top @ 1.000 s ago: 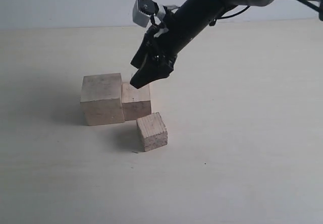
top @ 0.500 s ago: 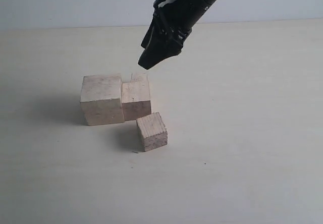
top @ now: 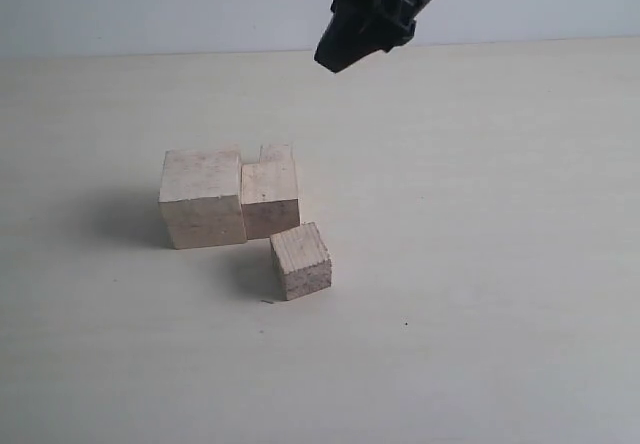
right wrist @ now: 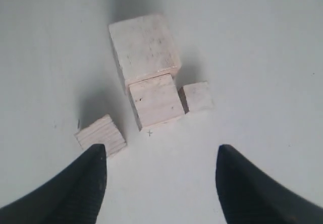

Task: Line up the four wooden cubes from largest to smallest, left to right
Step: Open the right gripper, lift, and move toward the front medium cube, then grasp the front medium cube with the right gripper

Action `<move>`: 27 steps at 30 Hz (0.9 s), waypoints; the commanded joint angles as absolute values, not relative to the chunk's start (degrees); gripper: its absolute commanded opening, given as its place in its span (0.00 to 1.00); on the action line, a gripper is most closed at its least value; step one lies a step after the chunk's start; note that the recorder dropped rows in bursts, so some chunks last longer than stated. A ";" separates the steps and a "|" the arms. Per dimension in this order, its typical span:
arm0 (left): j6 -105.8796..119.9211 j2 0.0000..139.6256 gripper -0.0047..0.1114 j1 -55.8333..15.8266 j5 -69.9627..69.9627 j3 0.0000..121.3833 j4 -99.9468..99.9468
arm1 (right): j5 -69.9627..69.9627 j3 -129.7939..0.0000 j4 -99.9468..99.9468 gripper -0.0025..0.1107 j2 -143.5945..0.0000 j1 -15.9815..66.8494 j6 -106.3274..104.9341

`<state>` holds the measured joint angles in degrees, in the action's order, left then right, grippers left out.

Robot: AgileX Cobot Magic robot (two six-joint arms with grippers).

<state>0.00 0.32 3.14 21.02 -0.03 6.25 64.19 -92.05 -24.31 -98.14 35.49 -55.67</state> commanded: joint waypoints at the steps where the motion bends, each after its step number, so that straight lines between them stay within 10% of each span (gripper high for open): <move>1: 0.00 0.00 0.04 2.86 20.67 0.00 6.24 | 59.31 -84.16 -26.60 0.55 -94.27 35.36 -54.53; 27: 0.00 0.00 0.04 2.86 20.67 0.00 6.24 | 47.88 -64.40 -53.00 0.55 -110.01 35.36 -105.43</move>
<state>0.00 0.32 3.14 21.02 -0.03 6.25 45.56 -64.58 -51.70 -109.63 35.49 -102.74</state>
